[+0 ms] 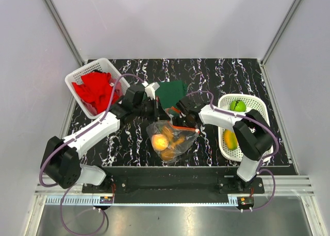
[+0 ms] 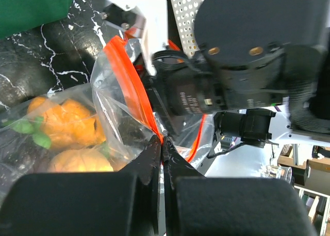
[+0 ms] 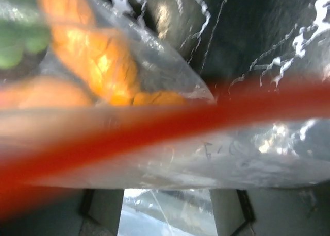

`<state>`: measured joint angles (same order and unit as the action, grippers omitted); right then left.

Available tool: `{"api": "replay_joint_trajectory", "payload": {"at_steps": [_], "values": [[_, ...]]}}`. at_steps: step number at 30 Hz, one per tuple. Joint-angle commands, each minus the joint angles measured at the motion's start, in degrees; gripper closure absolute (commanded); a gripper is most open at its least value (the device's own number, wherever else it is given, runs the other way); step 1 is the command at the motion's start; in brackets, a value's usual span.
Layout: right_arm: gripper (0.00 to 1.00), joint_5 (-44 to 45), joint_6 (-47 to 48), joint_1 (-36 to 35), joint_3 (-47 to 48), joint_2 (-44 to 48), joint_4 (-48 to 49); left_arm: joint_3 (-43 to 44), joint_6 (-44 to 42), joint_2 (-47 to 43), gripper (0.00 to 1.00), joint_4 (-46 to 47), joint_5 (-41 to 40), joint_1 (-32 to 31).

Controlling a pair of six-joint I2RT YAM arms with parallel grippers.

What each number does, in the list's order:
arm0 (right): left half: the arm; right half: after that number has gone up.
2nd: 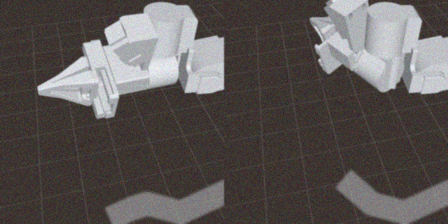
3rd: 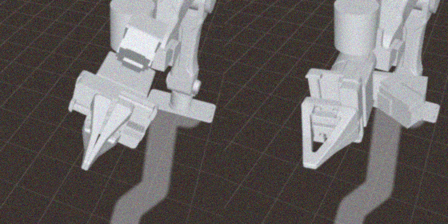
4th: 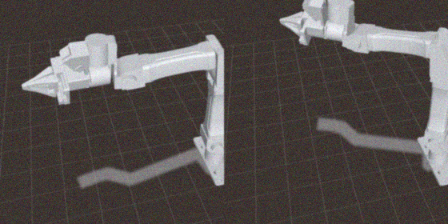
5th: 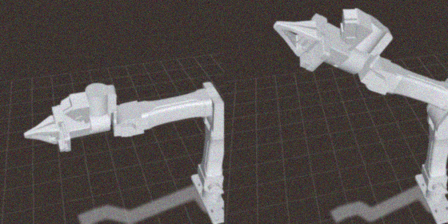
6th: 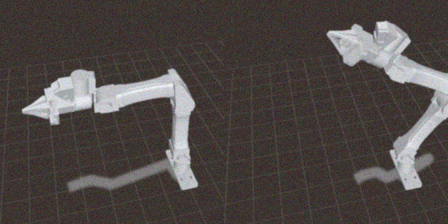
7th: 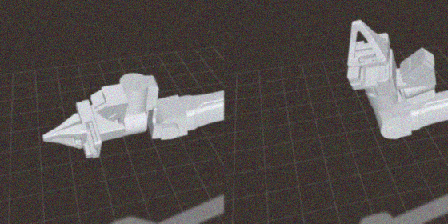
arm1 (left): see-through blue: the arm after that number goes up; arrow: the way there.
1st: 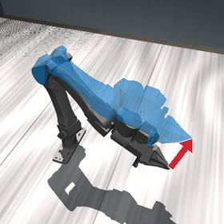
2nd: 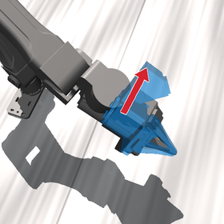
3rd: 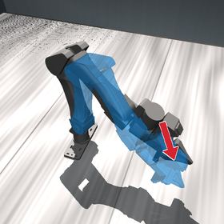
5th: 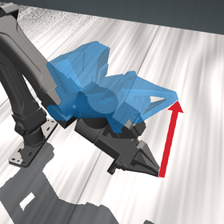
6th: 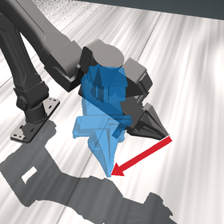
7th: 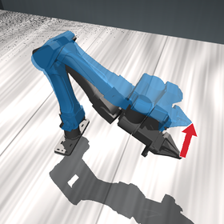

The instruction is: Open the zip-top bag and remove the fake food

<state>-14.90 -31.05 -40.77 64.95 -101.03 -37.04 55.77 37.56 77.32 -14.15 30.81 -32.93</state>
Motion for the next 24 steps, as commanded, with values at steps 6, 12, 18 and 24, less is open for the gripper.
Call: {"api": "replay_joint_trajectory", "payload": {"at_steps": [6,12,18,24], "values": [[0.37,3.28,-2.44,0.35,-6.85,-1.71,17.60,-1.54,1.02,0.99,1.00,5.54,0.22,-1.26],[0.69,3.13,-0.60,0.34,-7.91,-0.75,20.43,-2.24,1.37,1.17,1.00,5.80,-0.31,-1.79],[0.92,-0.13,0.11,0.26,-9.58,9.87,18.76,-0.49,0.23,0.82,1.00,4.05,-1.18,-1.70],[0.96,-5.67,2.13,-0.71,-5.37,17.00,10.60,3.90,-2.40,0.29,1.00,0.36,-2.77,-1.70]]}}
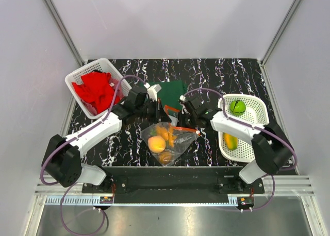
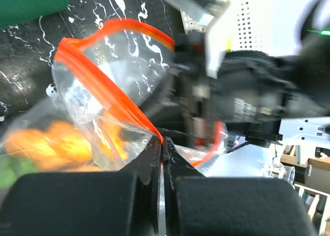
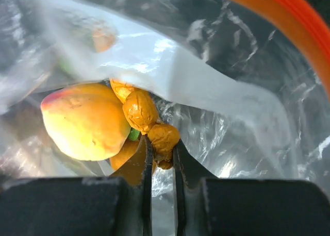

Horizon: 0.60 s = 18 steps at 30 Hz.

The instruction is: Open the zip-top bag and remove the fake food

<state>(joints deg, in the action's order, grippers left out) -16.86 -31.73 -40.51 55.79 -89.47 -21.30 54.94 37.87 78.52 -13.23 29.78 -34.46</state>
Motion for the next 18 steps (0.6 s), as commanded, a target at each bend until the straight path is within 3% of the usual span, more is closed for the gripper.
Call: {"api": "replay_joint_trajectory", "payload": {"at_steps": [1,5,8,13,18], "values": [[0.97,-3.96,4.11,-1.15,4.41,5.97,-6.55,5.26,-2.97,-1.00,1.00,-0.91,-2.00,-0.08],[1.00,-5.11,6.93,-1.85,8.44,10.36,-11.73,7.46,-4.81,-1.18,1.00,-3.28,-2.27,-0.08],[1.00,-0.12,9.57,-1.76,13.70,12.21,-18.13,7.73,-5.96,-1.70,1.00,-4.60,-2.80,-0.08],[1.00,9.02,12.91,-1.76,21.46,11.43,-26.16,5.10,-6.75,-4.68,1.00,-6.10,-4.38,-0.08],[1.00,11.50,10.03,-1.85,24.89,8.10,-28.80,4.65,-4.30,-5.92,1.00,-5.05,-2.80,-0.26]]}}
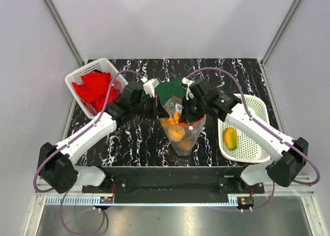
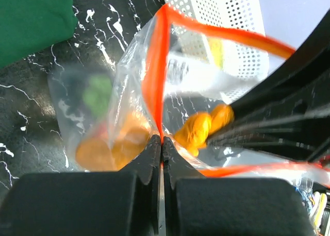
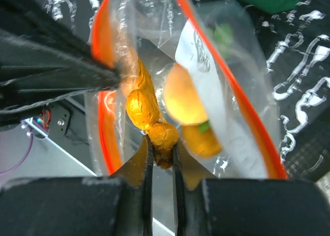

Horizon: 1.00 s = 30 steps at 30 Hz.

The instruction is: Open the zip-top bag and remove the fake food

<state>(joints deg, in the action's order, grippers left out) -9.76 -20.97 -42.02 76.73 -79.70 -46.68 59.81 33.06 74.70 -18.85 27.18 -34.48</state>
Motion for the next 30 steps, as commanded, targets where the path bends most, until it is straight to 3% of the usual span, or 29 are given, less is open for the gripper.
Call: {"api": "replay_joint_trajectory", "payload": {"at_steps": [1,16,21,25,30], "values": [[1.00,4.48,-1.78,-0.26,4.22,-2.29,-3.42,0.30,1.39,-2.01,1.00,0.83,0.06,-0.32],[1.00,0.44,-5.31,-0.34,20.65,-16.63,-9.13,5.58,4.03,3.88,1.00,3.65,-1.33,-5.60],[1.00,5.61,-3.20,-0.34,19.43,-11.45,-14.13,4.80,2.54,2.22,1.00,-0.21,-7.57,-5.34],[1.00,10.80,-2.50,-0.34,16.45,-1.81,-18.27,1.90,2.62,0.20,1.00,-3.56,-13.54,-3.15],[1.00,11.87,-4.95,-0.17,15.03,6.92,-22.39,-0.57,2.80,-1.48,1.00,-4.53,-15.05,-0.33]]}}
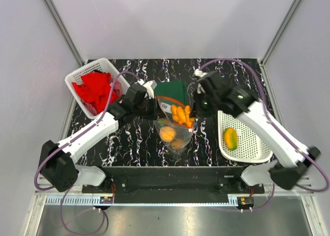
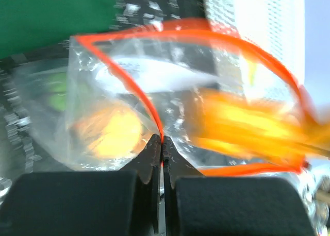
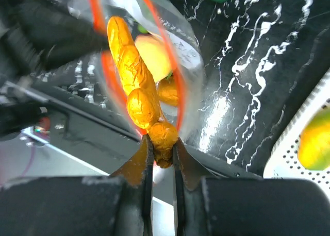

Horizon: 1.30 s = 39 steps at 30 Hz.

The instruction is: Open the zip-top bag and remove the fake food

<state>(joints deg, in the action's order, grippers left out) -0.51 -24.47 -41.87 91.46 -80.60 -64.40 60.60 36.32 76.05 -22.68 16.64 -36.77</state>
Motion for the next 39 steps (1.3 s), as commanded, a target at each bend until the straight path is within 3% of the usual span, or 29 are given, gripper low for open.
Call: {"api": "replay_joint_trajectory", "payload": {"at_steps": [1,5,8,10,12,17,20,23,26,27,30,33,37,39], "values": [[1.00,2.71,-1.89,-0.41,0.47,9.39,-5.20,-1.27,-0.54,-2.84,1.00,-0.70,-4.52,2.23],[1.00,8.59,-4.09,0.47,1.62,12.30,-7.84,-1.18,-0.37,-2.57,1.00,-1.05,-4.25,2.23],[1.00,11.93,-2.79,5.37,0.65,13.10,-8.19,-1.53,-0.10,-2.84,1.00,-0.62,-3.02,2.32],[1.00,9.41,-1.29,12.03,-0.23,13.01,-7.24,-1.45,-0.98,-3.01,1.00,-0.61,-2.06,2.23],[1.00,3.19,1.00,14.35,0.21,13.36,-3.30,-0.84,-2.20,-2.67,1.00,-0.35,-1.27,2.32],[1.00,7.28,3.36,18.12,4.68,8.71,-7.49,2.15,-4.93,-2.14,1.00,-1.14,0.32,2.50],[1.00,0.71,3.73,19.28,6.53,8.35,-3.90,3.91,-6.17,-2.49,1.00,-2.11,-0.56,2.58],[1.00,-20.23,1.20,19.28,6.89,6.60,2.25,6.37,-7.40,-1.44,1.00,-2.90,0.40,2.67],[1.00,-32.83,-5.48,18.84,3.74,4.75,9.62,9.00,-7.05,0.40,1.00,-2.99,3.47,2.76],[1.00,-34.28,-7.24,18.06,0.42,5.01,15.56,9.36,-6.18,0.85,1.00,-2.81,4.09,2.67],[1.00,-36.31,-10.60,17.52,-0.94,5.89,20.63,10.15,-5.21,1.73,1.00,-2.90,4.37,2.67],[1.00,-32.99,-7.81,17.70,3.35,5.98,18.01,9.63,-4.68,0.85,1.00,-3.95,1.04,2.76],[1.00,-10.38,-1.38,19.36,10.14,5.01,3.52,9.01,-4.41,-0.55,1.00,-6.24,-2.14,2.76],[1.00,-5.49,1.60,21.20,8.74,5.36,-2.38,7.79,-3.71,-1.95,1.00,-6.24,-2.75,2.76]]}}
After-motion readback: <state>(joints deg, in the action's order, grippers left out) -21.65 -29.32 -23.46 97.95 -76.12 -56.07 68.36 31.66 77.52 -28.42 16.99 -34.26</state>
